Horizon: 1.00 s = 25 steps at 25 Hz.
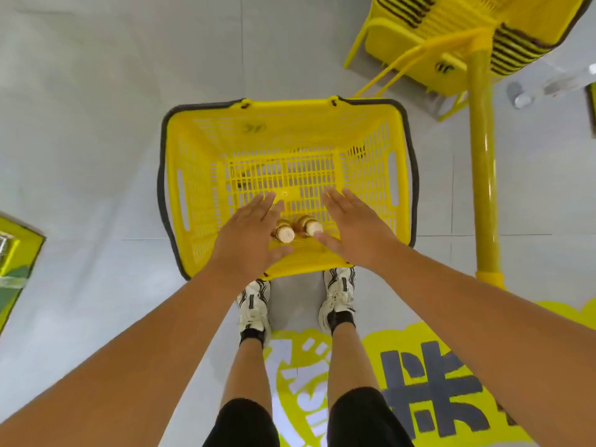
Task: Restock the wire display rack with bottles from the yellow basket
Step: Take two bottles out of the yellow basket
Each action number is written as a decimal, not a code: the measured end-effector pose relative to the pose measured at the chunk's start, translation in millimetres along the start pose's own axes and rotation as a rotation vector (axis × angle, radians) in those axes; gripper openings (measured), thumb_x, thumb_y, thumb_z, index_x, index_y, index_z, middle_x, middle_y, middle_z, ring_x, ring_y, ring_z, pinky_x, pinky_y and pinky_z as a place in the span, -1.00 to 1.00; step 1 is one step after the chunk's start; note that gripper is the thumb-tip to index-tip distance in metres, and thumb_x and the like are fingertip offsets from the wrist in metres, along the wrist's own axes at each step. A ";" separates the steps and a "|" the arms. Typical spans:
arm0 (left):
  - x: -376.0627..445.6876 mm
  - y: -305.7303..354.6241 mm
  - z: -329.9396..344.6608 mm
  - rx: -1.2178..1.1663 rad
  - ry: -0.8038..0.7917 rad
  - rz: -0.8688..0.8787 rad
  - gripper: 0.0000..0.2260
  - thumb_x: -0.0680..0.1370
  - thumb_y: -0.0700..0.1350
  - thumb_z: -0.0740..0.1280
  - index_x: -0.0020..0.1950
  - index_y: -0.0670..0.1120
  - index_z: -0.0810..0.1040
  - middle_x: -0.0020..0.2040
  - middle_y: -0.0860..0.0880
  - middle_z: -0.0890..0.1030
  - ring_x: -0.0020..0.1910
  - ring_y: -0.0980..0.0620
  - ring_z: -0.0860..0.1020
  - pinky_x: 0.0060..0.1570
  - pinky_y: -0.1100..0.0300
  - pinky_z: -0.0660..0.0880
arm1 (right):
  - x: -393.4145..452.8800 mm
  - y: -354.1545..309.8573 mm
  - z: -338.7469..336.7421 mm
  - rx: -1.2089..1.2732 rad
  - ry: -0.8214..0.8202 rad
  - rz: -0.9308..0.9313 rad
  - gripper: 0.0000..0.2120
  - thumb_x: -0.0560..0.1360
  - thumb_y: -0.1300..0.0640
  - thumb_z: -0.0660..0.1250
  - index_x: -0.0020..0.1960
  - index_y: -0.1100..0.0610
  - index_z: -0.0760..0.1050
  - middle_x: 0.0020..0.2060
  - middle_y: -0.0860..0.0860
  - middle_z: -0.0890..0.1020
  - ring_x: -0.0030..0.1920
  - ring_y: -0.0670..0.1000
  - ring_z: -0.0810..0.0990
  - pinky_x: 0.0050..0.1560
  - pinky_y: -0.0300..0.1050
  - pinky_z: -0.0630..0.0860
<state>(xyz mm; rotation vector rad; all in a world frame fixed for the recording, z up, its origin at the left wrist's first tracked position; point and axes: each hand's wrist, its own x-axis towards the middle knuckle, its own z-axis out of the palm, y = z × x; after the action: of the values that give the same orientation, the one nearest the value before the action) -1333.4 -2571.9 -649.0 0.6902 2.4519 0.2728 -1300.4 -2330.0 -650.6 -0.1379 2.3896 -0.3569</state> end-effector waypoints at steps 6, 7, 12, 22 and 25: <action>39.8 -1.4 36.3 0.014 -0.145 -0.020 -0.13 0.50 0.30 0.37 0.66 0.02 0.05 0.67 0.01 0.01 0.65 -0.01 -0.02 0.58 0.01 0.06 | 40.1 18.7 45.3 0.081 -0.159 -0.032 -0.12 0.58 -0.33 0.23 0.68 0.06 -0.07 0.68 0.03 0.00 0.66 0.15 -0.04 0.61 0.14 0.09; 44.7 -0.7 37.9 0.022 -0.168 -0.016 -0.12 0.50 0.30 0.38 0.66 0.02 0.05 0.67 0.02 0.01 0.65 -0.01 -0.02 0.57 0.01 0.06 | 44.4 17.2 47.3 0.087 -0.167 -0.051 -0.12 0.58 -0.32 0.25 0.68 0.07 -0.05 0.68 0.04 0.02 0.66 0.15 -0.02 0.61 0.14 0.11; 55.9 -1.4 46.6 -0.009 -0.216 -0.110 -0.27 0.45 0.26 0.47 0.55 0.09 0.33 0.56 0.02 0.36 0.53 -0.05 0.32 0.38 -0.08 0.41 | 59.4 19.0 55.0 0.098 -0.117 -0.091 -0.21 0.55 -0.23 0.38 0.63 0.06 0.18 0.57 0.09 0.33 0.54 0.18 0.30 0.44 0.17 0.38; 87.0 -5.5 53.3 -0.520 -0.045 -0.360 -0.61 0.47 0.02 0.54 0.25 0.02 0.57 0.13 -0.04 0.64 0.10 -0.10 0.57 -0.07 0.12 0.37 | 86.7 14.0 68.6 0.860 0.131 0.223 -0.59 0.52 0.10 0.50 0.34 0.11 0.55 0.24 0.08 0.65 0.21 0.10 0.59 0.08 -0.13 0.44; 83.7 -4.9 48.7 -0.610 0.024 -0.412 -0.62 0.48 -0.04 0.54 0.27 -0.01 0.59 0.17 -0.02 0.64 0.09 0.01 0.54 -0.07 0.26 0.37 | 83.4 14.4 63.6 0.922 0.163 0.284 -0.60 0.49 0.11 0.53 0.31 0.11 0.60 0.21 0.05 0.67 0.23 0.06 0.60 0.06 -0.20 0.38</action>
<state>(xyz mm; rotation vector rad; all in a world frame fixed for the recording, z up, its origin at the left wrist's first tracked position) -1366.2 -2529.5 -729.9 -0.0788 2.2770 0.8123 -1320.1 -2346.4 -753.3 0.6597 2.1145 -1.3044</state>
